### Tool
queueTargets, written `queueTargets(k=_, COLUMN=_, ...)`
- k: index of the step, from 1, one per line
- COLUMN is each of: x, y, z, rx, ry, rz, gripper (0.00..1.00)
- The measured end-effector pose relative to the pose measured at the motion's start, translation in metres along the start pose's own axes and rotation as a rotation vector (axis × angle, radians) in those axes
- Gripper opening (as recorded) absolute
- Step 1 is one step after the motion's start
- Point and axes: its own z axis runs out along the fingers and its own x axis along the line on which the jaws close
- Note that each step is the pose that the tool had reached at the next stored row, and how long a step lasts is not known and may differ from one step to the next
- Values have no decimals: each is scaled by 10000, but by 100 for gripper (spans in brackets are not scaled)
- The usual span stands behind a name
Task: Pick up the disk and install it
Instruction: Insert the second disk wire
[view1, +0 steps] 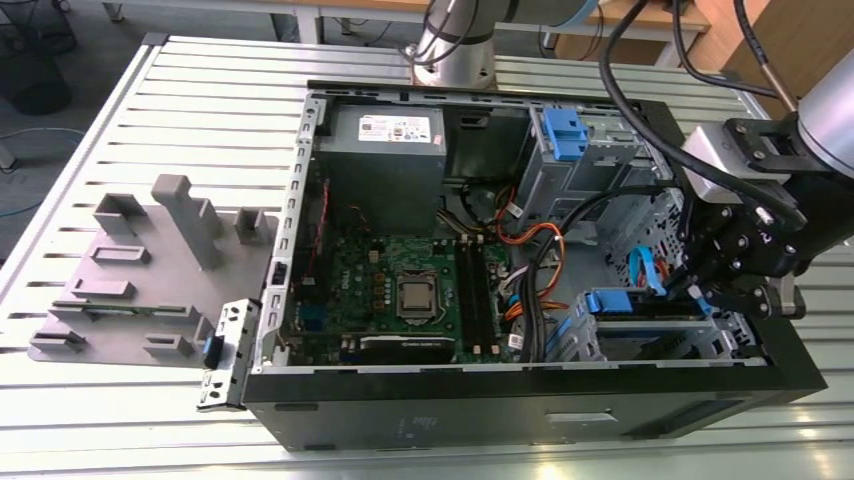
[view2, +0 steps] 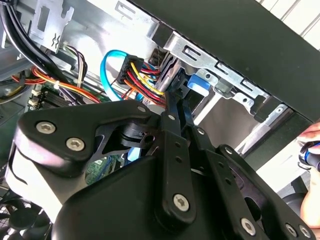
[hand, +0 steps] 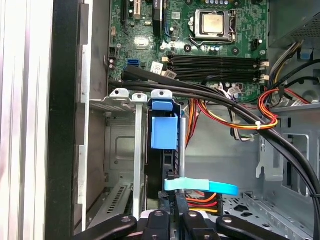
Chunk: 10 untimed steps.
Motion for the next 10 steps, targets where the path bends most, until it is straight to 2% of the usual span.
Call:
queueTargets(k=2, x=0, y=0, z=11, rx=0, ry=12, rz=0, gripper=16)
queueTargets(k=7, x=0, y=0, z=18, rx=-1, ry=1, rz=0, gripper=16)
queueTargets(k=8, x=-1, y=0, z=24, rx=-1, ry=-16, rz=-1, gripper=18)
queueTargets(k=9, x=0, y=0, z=27, rx=-1, ry=-16, rz=0, gripper=23)
queueTargets(k=10, x=0, y=0, z=26, rx=-1, ry=-14, rz=0, gripper=23)
